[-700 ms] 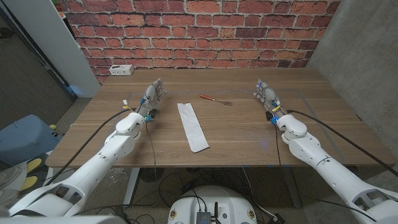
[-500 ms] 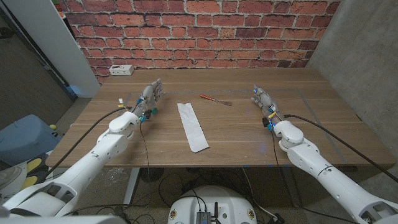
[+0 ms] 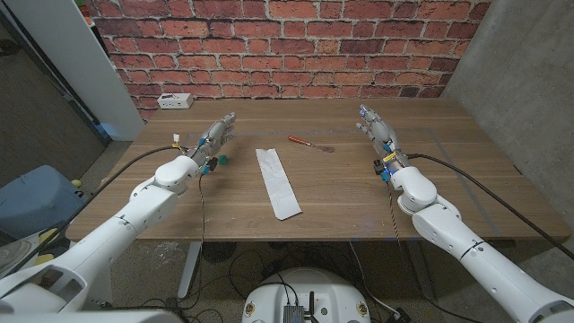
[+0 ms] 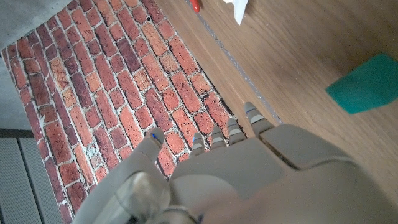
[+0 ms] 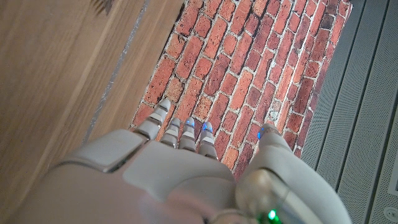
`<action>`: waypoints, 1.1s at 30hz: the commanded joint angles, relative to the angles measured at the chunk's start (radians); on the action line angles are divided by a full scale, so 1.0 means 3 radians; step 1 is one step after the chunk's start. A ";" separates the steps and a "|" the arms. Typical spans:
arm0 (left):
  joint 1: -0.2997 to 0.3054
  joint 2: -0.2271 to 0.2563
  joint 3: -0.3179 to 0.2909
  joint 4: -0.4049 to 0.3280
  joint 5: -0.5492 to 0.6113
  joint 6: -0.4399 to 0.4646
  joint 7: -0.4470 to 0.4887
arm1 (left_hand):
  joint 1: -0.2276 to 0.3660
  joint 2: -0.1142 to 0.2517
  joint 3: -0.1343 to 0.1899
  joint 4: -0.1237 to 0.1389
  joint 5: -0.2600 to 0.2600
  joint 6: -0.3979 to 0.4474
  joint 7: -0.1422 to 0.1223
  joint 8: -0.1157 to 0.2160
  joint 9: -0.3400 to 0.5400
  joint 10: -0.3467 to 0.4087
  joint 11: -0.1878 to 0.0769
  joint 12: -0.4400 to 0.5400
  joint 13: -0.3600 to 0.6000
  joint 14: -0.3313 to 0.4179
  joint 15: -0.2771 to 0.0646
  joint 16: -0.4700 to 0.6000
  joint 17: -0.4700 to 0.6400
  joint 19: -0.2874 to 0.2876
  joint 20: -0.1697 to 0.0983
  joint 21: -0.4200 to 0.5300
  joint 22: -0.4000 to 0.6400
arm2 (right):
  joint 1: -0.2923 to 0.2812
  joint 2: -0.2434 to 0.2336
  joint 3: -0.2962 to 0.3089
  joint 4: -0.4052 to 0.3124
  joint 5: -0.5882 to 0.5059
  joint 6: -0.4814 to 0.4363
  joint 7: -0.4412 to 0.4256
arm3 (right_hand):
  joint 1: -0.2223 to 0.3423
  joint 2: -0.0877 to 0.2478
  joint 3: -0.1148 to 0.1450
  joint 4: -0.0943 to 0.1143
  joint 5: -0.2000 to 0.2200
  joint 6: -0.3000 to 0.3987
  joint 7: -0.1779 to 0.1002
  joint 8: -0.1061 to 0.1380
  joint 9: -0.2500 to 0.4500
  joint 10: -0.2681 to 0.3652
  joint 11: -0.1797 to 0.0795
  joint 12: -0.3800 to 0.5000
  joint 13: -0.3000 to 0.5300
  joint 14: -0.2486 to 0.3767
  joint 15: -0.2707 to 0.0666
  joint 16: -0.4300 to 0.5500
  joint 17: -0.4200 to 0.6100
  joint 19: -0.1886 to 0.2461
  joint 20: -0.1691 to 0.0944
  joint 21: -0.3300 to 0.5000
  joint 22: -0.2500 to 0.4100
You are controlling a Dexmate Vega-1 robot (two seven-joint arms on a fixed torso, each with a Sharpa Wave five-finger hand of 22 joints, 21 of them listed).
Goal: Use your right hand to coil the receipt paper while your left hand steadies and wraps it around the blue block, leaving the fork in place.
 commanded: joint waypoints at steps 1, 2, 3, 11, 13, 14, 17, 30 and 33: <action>0.0141 0.0272 0.0064 -0.0738 0.0587 0.0718 0.0650 | 0.0020 -0.0035 0.0006 -0.0027 -0.0012 0.0028 -0.0012 0.0022 0.0003 0.0026 0.0004 0.0033 0.0008 0.0031 0.0005 0.0025 0.0005 0.0039 0.0011 0.0012 0.0012 | -0.0179 -0.0112 0.0100 -0.0162 0.0028 0.0013 -0.0047 | 0.0042 0.0022 0.0028 -0.0019 0.0000 0.0050 -0.0005 0.0027 0.0005 0.0057 0.0006 0.0022 0.0016 0.0023 0.0033 0.0019 0.0008 0.0010 0.0022 0.0018 0.0010; 0.0150 0.0291 0.0067 -0.0785 0.0627 0.0767 0.0679 | 0.0022 -0.0036 0.0007 -0.0030 -0.0013 0.0029 -0.0012 0.0022 0.0003 0.0029 0.0004 0.0034 0.0008 0.0035 0.0008 0.0026 0.0005 0.0041 0.0011 0.0012 0.0012 | -0.0196 -0.0115 0.0107 -0.0171 0.0029 0.0019 -0.0055 | 0.0045 0.0024 0.0030 -0.0022 0.0000 0.0053 -0.0003 0.0026 0.0005 0.0061 0.0008 0.0022 0.0016 0.0028 0.0036 0.0020 0.0007 0.0012 0.0024 0.0019 0.0010; 0.0157 0.0311 0.0068 -0.0833 0.0659 0.0825 0.0701 | 0.0024 -0.0037 0.0007 -0.0032 -0.0013 0.0031 -0.0017 0.0021 0.0003 0.0030 0.0002 0.0034 0.0008 0.0037 0.0008 0.0025 0.0005 0.0042 0.0012 0.0012 0.0012 | -0.0212 -0.0118 0.0114 -0.0180 0.0030 0.0024 -0.0062 | 0.0049 0.0026 0.0032 -0.0024 0.0000 0.0056 -0.0006 0.0026 0.0005 0.0064 0.0008 0.0023 0.0016 0.0033 0.0037 0.0021 0.0007 0.0014 0.0023 0.0020 0.0010; 0.0198 0.0432 0.0090 -0.1154 0.0965 0.1273 0.0900 | 0.0063 -0.0063 0.0006 -0.0095 -0.0023 0.0093 -0.0063 0.0021 0.0004 0.0084 -0.0025 0.0039 0.0009 0.0127 -0.0007 0.0037 0.0004 0.0103 0.0052 0.0018 0.0009 | -0.0324 -0.0110 0.0128 -0.0236 0.0000 0.0051 -0.0134 | 0.0075 0.0038 0.0047 -0.0045 -0.0004 0.0087 -0.0001 0.0029 0.0005 0.0089 0.0012 0.0025 0.0016 0.0057 0.0037 0.0022 0.0005 0.0020 0.0028 0.0020 0.0011; 0.0202 0.0465 0.0102 -0.1248 0.1042 0.1434 0.0938 | 0.0081 -0.0077 0.0006 -0.0122 -0.0028 0.0107 -0.0076 0.0018 0.0005 0.0108 -0.0040 0.0042 0.0009 0.0161 -0.0016 0.0039 0.0004 0.0140 0.0077 0.0025 0.0008 | -0.0349 -0.0104 0.0130 -0.0252 -0.0009 0.0053 -0.0158 | 0.0081 0.0039 0.0050 -0.0052 -0.0005 0.0093 0.0005 0.0028 0.0005 0.0094 0.0012 0.0024 0.0016 0.0061 0.0038 0.0021 0.0005 0.0019 0.0031 0.0019 0.0011; 0.0201 0.0476 0.0106 -0.1283 0.1067 0.1499 0.0945 | 0.0088 -0.0082 0.0006 -0.0133 -0.0029 0.0112 -0.0080 0.0016 0.0005 0.0115 -0.0047 0.0042 0.0009 0.0165 -0.0021 0.0037 0.0004 0.0155 0.0088 0.0028 0.0008 | -0.0353 -0.0102 0.0131 -0.0251 -0.0010 0.0060 -0.0158 | 0.0082 0.0039 0.0051 -0.0053 -0.0006 0.0094 0.0005 0.0028 0.0005 0.0095 0.0013 0.0024 0.0016 0.0062 0.0037 0.0022 0.0005 0.0020 0.0031 0.0019 0.0011; 0.0184 0.0513 0.0132 -0.1377 0.1149 0.1701 0.0950 | 0.0129 -0.0109 0.0007 -0.0194 -0.0037 0.0150 -0.0095 0.0014 0.0006 0.0165 -0.0050 0.0049 0.0010 0.0225 -0.0066 0.0040 0.0004 0.0231 0.0120 0.0042 0.0007 | -0.0362 -0.0097 0.0132 -0.0258 -0.0026 0.0058 -0.0176 | 0.0090 0.0039 0.0054 -0.0061 -0.0008 0.0101 0.0010 0.0027 0.0006 0.0104 0.0017 0.0025 0.0016 0.0068 0.0036 0.0021 0.0004 0.0020 0.0031 0.0018 0.0011; -0.0171 0.0659 0.0476 -0.1693 0.1490 0.2780 0.0648 | 0.0325 -0.0221 0.0021 -0.0447 -0.0051 0.0157 -0.0237 -0.0023 0.0012 0.0181 -0.0132 0.0013 0.0018 0.0381 -0.0153 0.0033 0.0013 0.0407 0.0296 0.0050 0.0006 | -0.0314 -0.0065 0.0114 -0.0233 -0.0047 0.0028 -0.0186 | 0.0101 0.0040 0.0061 -0.0077 -0.0017 0.0123 0.0015 0.0023 0.0006 0.0114 0.0015 0.0019 0.0017 0.0079 0.0027 0.0016 0.0005 0.0027 0.0023 0.0019 0.0012; -0.0263 0.0675 0.0567 -0.1722 0.1557 0.2952 0.0571 | 0.0361 -0.0252 0.0017 -0.0494 -0.0050 0.0181 -0.0273 -0.0017 0.0014 0.0200 -0.0138 0.0014 0.0020 0.0427 -0.0180 0.0040 0.0017 0.0430 0.0299 0.0046 0.0007 | -0.0298 -0.0059 0.0108 -0.0223 -0.0047 0.0015 -0.0186 | 0.0102 0.0040 0.0062 -0.0080 -0.0020 0.0128 0.0014 0.0022 0.0006 0.0114 0.0017 0.0017 0.0017 0.0079 0.0031 0.0015 0.0007 0.0028 0.0021 0.0019 0.0012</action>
